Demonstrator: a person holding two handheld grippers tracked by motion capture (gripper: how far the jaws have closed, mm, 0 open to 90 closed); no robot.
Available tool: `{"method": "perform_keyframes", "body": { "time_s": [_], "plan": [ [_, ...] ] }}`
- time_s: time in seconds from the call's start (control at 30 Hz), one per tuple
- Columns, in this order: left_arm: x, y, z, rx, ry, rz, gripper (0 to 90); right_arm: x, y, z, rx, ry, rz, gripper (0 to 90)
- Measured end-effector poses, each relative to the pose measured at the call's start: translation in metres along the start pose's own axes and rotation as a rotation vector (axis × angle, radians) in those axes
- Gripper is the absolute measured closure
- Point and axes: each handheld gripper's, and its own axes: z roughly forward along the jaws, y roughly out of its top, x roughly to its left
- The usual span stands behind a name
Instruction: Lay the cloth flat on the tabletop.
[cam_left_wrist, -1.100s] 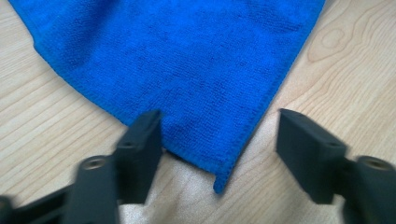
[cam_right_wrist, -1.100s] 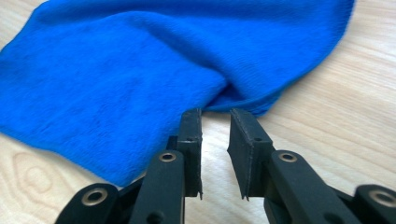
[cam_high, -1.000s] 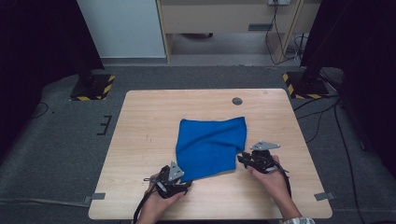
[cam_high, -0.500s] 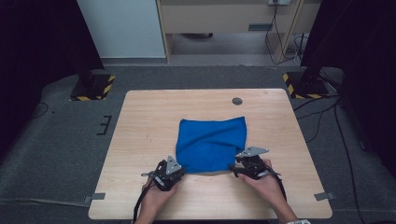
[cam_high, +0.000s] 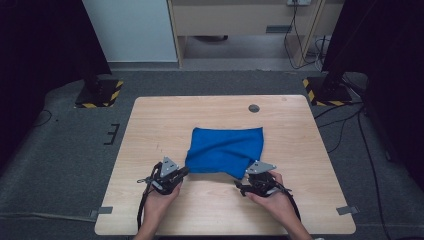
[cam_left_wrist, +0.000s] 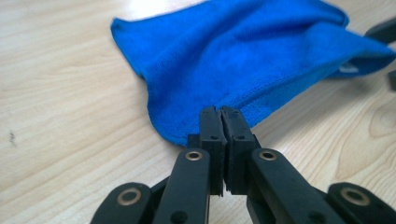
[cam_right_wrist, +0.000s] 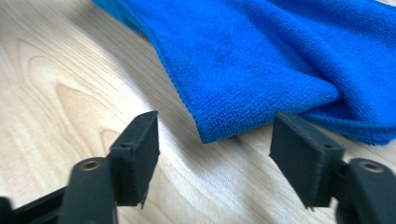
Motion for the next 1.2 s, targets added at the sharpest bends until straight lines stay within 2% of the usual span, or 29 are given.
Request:
{"method": "perform_keyframes", "body": {
  "time_s": [0.1,0.17,0.23,0.33,0.4,0.43,0.6,0.7,0.8,0.9,0.97,1.0,1.07,1.2],
  "plan": [
    [0.000,0.001,-0.001,-0.012,-0.002,-0.005,87.7,0.000,0.003,0.005,-0.006,-0.026,0.020,43.7],
    [0.000,0.001,-0.001,-0.012,-0.002,-0.001,87.8,0.000,0.004,0.006,-0.017,-0.048,0.021,54.1],
    [-0.002,0.002,-0.002,-0.017,-0.005,0.004,87.8,-0.003,0.006,0.004,-0.041,-0.066,0.043,72.2],
    [-0.006,0.004,-0.002,-0.022,-0.011,0.013,87.8,-0.006,0.008,-0.003,-0.057,-0.076,0.053,79.8],
    [-0.011,0.006,-0.003,-0.026,-0.016,0.028,87.8,-0.008,0.011,-0.009,-0.059,-0.075,0.051,81.8],
    [-0.014,0.008,-0.003,-0.030,-0.019,0.037,87.8,-0.010,0.013,-0.013,-0.059,-0.074,0.057,82.0],
    [-0.025,0.017,-0.004,-0.049,-0.041,0.054,87.8,-0.020,0.025,-0.038,-0.061,-0.075,0.028,81.8],
    [-0.026,0.020,0.001,-0.027,-0.028,0.082,87.8,-0.027,0.035,-0.048,-0.042,-0.051,0.008,79.9],
    [-0.020,0.016,0.009,0.015,0.003,0.096,87.7,-0.030,0.044,-0.036,0.015,-0.029,-0.027,76.9],
    [-0.013,0.006,0.015,0.063,0.009,0.089,87.5,-0.031,0.045,-0.016,0.034,0.004,-0.022,75.3],
    [-0.010,0.001,0.017,0.090,0.016,0.087,87.3,-0.032,0.043,0.002,0.053,0.020,-0.008,69.8],
    [-0.009,0.000,0.018,0.097,0.016,0.081,87.3,-0.032,0.041,0.008,0.063,0.025,-0.001,64.4],
    [-0.007,-0.002,0.018,0.100,0.005,0.063,87.3,-0.030,0.039,0.012,0.063,0.022,0.016,56.1],
    [-0.010,-0.003,0.021,0.118,0.003,0.082,87.2,-0.026,0.034,-0.003,0.025,0.028,0.012,43.6]
  ]
}}
